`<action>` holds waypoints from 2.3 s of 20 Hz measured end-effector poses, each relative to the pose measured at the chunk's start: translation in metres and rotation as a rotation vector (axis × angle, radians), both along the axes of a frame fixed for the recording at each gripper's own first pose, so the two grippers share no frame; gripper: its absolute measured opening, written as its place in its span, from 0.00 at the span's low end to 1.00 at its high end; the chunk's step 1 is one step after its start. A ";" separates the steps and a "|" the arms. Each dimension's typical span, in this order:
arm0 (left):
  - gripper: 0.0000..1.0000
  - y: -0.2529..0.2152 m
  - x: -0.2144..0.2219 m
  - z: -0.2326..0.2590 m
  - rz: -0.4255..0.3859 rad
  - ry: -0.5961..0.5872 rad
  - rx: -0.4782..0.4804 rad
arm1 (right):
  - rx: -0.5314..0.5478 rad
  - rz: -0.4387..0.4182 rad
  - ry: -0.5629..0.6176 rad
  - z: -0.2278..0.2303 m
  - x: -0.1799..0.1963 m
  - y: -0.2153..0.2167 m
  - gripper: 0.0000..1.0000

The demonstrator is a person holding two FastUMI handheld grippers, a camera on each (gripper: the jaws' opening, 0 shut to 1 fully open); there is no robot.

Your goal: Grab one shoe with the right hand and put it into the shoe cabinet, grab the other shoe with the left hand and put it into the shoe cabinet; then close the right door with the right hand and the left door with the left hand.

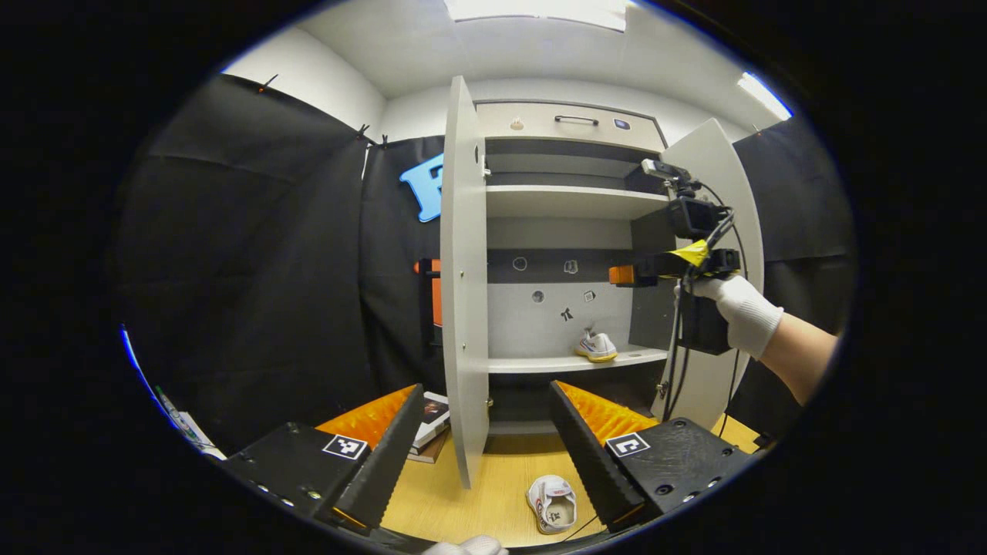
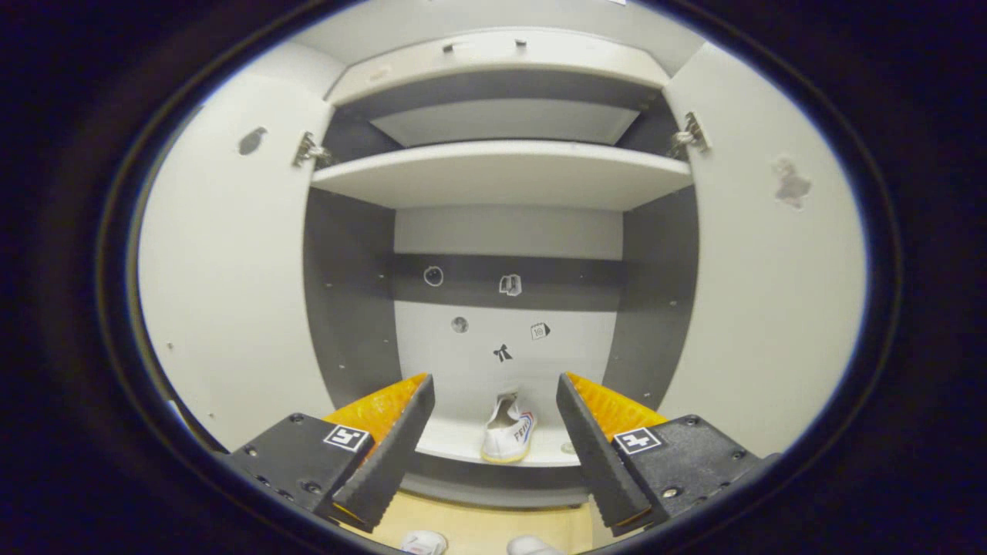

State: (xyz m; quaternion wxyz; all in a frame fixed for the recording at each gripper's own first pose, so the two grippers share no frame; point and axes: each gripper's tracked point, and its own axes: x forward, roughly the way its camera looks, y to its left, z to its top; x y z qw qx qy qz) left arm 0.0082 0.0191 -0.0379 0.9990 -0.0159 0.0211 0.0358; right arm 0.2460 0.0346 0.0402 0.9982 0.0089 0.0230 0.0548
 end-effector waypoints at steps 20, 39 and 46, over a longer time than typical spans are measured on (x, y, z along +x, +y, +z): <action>0.96 -0.056 0.021 -0.087 -0.175 0.116 0.054 | 0.009 -0.130 0.015 -0.087 -0.216 -0.082 1.00; 0.96 -0.103 0.076 -0.426 -0.271 0.638 0.052 | -0.050 -0.185 0.251 -0.154 -0.211 -0.101 1.00; 0.76 -0.102 0.123 -0.439 -0.240 0.645 0.053 | -0.073 -0.199 0.270 -0.161 -0.201 -0.103 1.00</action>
